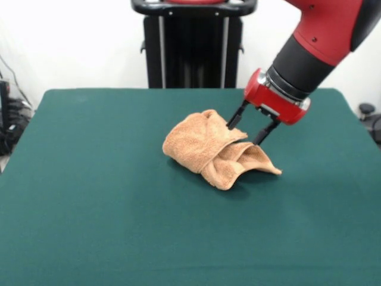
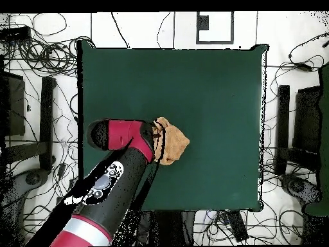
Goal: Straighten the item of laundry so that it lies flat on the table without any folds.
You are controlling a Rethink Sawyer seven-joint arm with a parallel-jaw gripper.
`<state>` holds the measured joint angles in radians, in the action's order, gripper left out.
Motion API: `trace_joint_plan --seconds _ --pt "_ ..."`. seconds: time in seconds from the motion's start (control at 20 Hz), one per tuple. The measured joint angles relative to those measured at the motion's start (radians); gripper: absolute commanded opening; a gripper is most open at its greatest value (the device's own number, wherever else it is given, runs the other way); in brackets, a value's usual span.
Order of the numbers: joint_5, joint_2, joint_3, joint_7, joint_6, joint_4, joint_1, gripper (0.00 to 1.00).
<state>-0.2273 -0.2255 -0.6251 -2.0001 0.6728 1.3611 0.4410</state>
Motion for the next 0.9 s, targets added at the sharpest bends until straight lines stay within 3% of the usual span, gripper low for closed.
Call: trace_joint_plan --seconds 0.9 --pt "0.0 0.026 -0.016 0.0 0.0 0.001 0.003 1.0"
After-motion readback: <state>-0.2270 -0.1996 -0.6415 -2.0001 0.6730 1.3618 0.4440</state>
